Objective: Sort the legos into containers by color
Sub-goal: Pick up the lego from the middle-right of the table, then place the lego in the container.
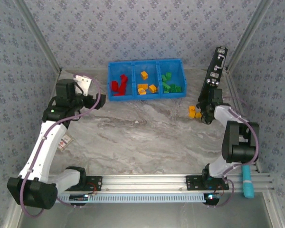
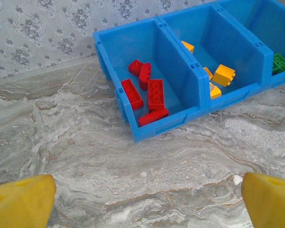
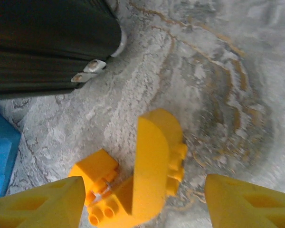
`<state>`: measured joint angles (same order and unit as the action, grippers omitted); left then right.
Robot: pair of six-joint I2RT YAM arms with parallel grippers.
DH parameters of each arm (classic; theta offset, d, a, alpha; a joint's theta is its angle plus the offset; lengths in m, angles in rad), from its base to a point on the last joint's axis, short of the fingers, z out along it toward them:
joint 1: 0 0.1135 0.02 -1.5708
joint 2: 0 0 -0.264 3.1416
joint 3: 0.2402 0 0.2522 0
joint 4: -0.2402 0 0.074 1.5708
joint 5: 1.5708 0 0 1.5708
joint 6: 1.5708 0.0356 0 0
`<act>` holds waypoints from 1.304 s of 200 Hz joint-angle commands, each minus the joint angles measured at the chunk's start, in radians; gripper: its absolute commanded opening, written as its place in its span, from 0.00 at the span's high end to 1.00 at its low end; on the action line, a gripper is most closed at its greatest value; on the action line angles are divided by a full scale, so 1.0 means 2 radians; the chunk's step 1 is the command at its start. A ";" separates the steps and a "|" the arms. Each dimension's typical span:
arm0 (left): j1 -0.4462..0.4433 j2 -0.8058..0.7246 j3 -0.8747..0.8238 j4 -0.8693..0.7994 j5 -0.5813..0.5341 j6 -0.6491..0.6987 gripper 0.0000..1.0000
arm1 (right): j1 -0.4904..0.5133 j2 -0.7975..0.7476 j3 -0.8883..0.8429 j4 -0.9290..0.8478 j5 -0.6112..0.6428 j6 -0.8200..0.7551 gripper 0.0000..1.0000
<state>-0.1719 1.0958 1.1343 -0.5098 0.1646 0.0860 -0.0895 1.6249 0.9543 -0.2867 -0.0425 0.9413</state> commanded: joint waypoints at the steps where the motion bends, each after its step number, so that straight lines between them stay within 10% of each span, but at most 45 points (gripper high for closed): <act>1: 0.000 0.002 0.023 -0.008 0.001 0.006 0.00 | -0.005 0.034 0.027 -0.018 -0.002 -0.022 0.35; 71: 0.004 0.010 0.029 -0.010 -0.007 0.009 0.00 | -0.006 0.082 0.041 -0.043 0.013 -0.043 0.64; 142: 0.004 0.031 0.037 -0.011 -0.006 0.011 0.00 | 0.021 -0.085 0.050 -0.196 0.050 -0.123 0.78; 204: 0.005 0.042 0.049 -0.015 -0.022 -0.001 0.00 | 0.207 0.002 0.355 -0.277 0.127 -0.294 0.77; 261: 0.010 0.034 0.046 -0.008 -0.005 -0.023 0.00 | 0.265 0.240 0.647 -0.289 0.100 -0.426 0.76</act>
<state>-0.1680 1.1820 1.1961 -0.5266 0.1349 0.0772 0.4129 1.9430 2.0727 -0.7937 0.1604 0.2550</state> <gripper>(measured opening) 0.999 0.258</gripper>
